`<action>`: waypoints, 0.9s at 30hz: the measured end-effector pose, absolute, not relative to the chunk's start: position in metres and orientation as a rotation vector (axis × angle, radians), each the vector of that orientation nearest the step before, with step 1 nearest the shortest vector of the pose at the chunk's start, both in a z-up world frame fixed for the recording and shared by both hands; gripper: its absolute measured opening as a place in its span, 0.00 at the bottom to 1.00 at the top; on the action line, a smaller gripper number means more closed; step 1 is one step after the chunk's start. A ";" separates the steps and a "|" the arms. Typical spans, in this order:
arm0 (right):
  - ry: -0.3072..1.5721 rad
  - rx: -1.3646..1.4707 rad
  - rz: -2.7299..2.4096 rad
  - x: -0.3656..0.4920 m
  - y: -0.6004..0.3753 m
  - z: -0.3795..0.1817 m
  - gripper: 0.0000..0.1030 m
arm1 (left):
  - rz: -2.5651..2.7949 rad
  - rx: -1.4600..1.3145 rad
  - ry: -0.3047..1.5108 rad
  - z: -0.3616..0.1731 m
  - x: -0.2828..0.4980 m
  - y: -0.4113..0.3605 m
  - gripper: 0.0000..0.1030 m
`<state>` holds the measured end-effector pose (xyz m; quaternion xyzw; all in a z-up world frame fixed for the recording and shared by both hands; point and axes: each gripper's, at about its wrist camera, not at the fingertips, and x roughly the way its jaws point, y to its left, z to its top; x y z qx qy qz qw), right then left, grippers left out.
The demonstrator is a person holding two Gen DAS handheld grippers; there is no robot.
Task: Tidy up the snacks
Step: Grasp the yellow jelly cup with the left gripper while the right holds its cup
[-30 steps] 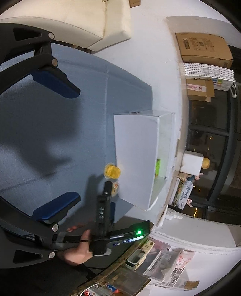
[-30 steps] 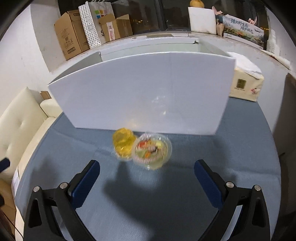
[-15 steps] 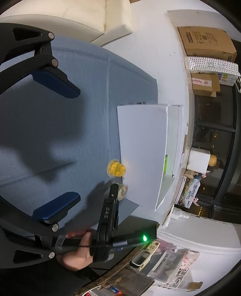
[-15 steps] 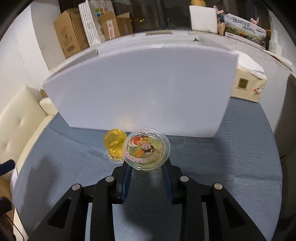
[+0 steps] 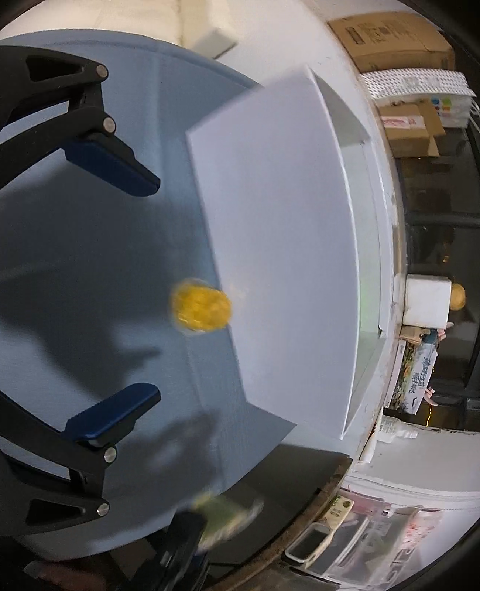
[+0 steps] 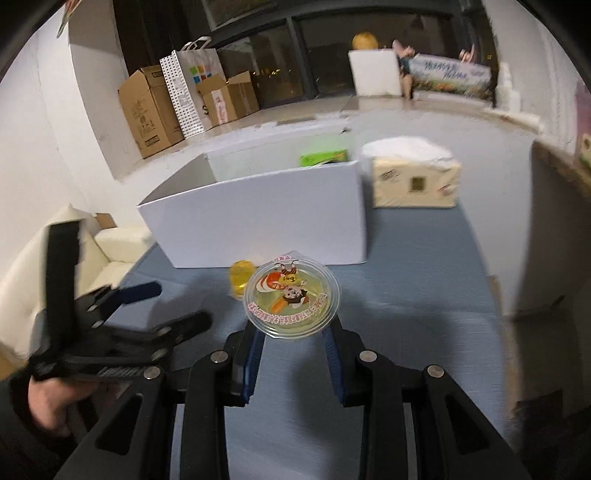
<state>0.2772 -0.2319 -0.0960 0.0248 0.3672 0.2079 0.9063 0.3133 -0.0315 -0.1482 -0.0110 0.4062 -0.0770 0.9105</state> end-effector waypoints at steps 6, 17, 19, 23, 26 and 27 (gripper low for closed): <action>0.751 0.066 0.402 0.283 -0.249 -0.092 0.33 | -0.111 0.011 0.890 -0.165 0.354 -0.052 1.00; 0.753 0.094 0.416 0.284 -0.254 -0.096 0.33 | -0.158 -0.026 0.885 -0.165 0.364 -0.042 0.39; 0.755 0.103 0.422 0.285 -0.253 -0.099 0.33 | -0.174 -0.029 0.877 -0.162 0.360 -0.039 0.39; 0.758 0.105 0.432 0.285 -0.249 -0.101 0.33 | -0.205 -0.051 0.847 -0.148 0.345 -0.034 0.35; 0.753 0.105 0.444 0.283 -0.244 -0.100 0.33 | -0.215 -0.023 0.798 -0.129 0.324 -0.032 0.14; 0.755 0.094 0.442 0.284 -0.241 -0.101 0.33 | -0.201 -0.011 0.803 -0.126 0.321 -0.033 0.14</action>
